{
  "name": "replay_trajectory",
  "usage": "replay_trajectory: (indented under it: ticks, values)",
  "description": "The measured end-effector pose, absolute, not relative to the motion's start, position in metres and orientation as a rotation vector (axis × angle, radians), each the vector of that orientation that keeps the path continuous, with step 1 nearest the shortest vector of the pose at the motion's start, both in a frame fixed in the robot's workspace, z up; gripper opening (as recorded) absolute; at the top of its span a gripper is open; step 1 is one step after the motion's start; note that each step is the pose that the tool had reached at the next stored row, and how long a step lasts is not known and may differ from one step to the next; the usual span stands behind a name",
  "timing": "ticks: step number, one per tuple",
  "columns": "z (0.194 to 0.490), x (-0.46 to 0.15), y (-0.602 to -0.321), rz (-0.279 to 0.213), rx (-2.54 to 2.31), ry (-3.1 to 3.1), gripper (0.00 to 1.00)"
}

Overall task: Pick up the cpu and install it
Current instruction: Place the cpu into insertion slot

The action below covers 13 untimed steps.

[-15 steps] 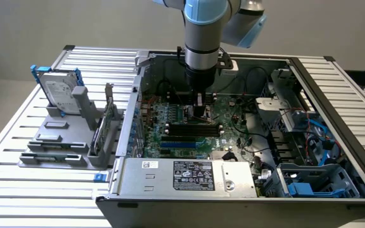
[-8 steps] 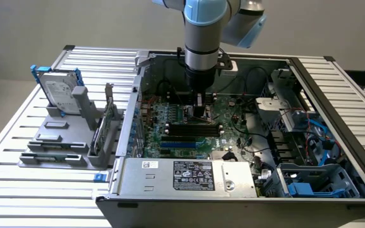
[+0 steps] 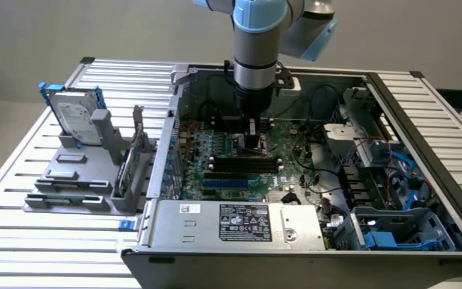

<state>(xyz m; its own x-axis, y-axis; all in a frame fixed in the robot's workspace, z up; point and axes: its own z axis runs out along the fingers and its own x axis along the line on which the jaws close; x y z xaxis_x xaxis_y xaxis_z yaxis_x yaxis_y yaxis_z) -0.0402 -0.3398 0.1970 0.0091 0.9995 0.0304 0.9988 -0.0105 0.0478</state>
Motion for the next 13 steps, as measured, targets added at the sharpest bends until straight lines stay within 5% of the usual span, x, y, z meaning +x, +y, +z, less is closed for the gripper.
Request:
replay_trajectory:
  ticks: [13]
  values:
    - [0.1956,-0.0396,-0.3378,0.076,2.218,2.197,0.55]
